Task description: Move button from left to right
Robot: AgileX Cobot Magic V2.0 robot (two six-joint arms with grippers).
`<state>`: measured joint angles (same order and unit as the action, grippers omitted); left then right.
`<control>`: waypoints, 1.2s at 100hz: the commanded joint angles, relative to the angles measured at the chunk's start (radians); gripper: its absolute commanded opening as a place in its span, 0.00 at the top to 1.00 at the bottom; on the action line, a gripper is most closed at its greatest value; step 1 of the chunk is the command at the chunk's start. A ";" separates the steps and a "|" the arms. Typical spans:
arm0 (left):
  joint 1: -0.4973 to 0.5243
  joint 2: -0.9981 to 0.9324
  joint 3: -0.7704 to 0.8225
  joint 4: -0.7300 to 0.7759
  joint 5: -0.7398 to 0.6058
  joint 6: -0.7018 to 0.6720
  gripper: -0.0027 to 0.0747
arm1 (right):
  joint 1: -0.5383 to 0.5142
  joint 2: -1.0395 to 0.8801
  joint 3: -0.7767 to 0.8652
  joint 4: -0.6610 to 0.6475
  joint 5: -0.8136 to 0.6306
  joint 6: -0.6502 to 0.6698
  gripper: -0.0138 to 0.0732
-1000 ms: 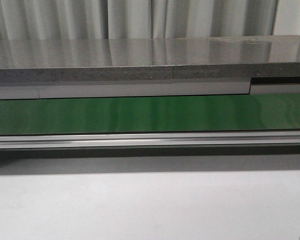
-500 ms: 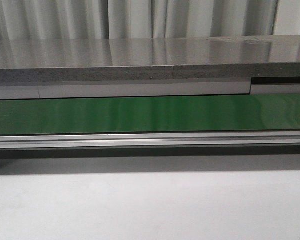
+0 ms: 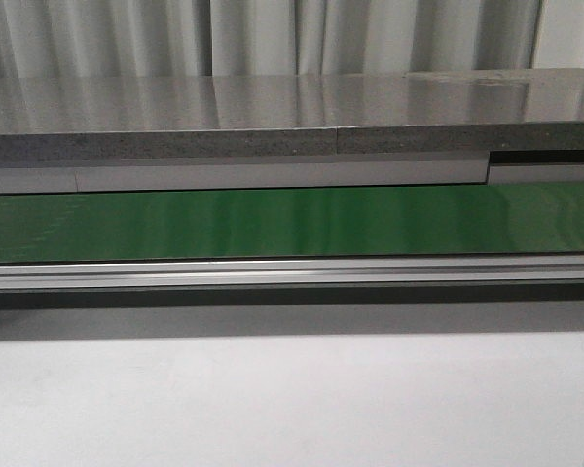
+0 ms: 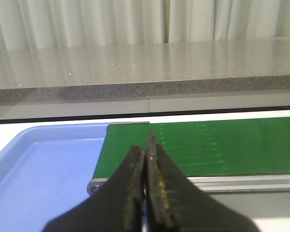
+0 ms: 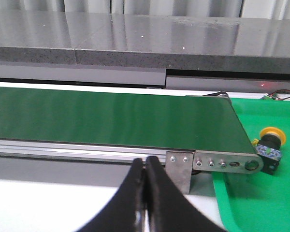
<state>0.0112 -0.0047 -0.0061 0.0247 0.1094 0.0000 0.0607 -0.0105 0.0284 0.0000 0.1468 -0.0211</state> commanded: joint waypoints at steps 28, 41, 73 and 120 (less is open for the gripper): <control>0.025 -0.033 0.059 -0.007 -0.099 -0.016 0.99 | -0.005 -0.020 -0.016 -0.008 -0.083 0.000 0.92; 0.025 -0.033 0.059 -0.007 -0.109 -0.016 0.99 | -0.005 -0.020 -0.016 -0.008 -0.083 0.000 0.92; 0.025 -0.033 0.059 -0.007 -0.109 -0.016 0.99 | -0.005 -0.020 -0.016 -0.008 -0.083 0.000 0.92; 0.025 -0.033 0.059 -0.007 -0.109 -0.016 0.99 | -0.005 -0.020 -0.016 -0.008 -0.083 0.000 0.92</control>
<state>0.0366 -0.0047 -0.0061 0.0247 0.0890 -0.0052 0.0607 -0.0105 0.0284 0.0000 0.1468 -0.0211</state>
